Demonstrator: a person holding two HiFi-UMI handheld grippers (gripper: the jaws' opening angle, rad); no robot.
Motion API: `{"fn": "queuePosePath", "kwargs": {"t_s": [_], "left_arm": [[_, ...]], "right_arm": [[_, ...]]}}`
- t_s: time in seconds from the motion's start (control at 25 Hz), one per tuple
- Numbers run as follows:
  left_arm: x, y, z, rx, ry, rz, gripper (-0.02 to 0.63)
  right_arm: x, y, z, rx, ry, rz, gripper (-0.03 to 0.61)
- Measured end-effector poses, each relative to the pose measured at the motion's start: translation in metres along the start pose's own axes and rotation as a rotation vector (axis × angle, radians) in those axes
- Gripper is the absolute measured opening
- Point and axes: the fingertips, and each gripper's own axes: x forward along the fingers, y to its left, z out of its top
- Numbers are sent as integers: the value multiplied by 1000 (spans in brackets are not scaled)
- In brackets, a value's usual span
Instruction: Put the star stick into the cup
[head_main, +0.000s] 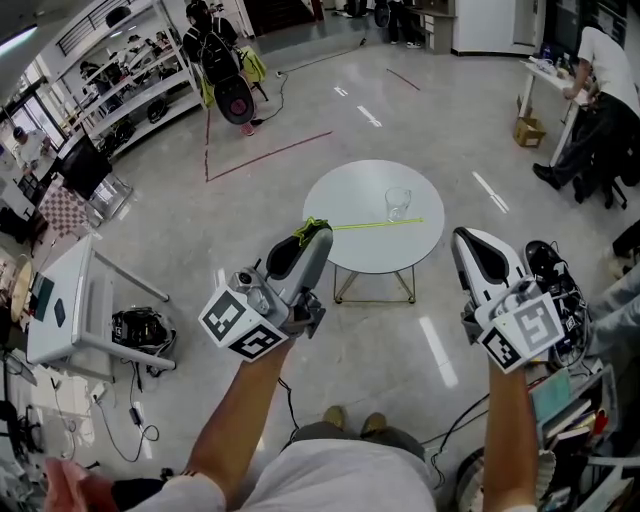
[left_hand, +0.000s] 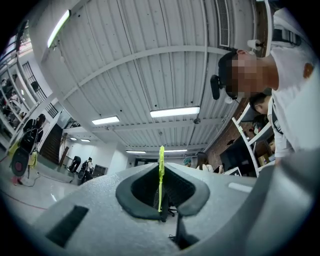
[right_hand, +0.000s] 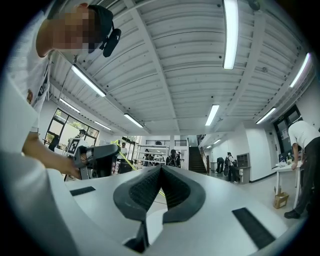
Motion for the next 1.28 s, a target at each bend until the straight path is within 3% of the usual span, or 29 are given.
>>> {"fn": "queuePosePath", "kwargs": {"t_s": [0.64, 1.28], "left_arm": [[16, 8, -12, 43, 7, 63, 29], [44, 85, -48, 36, 38, 82, 29]], "right_arm": [[-1, -28, -11, -15, 15, 42, 11], [53, -71, -40, -32, 65, 35, 11]]}}
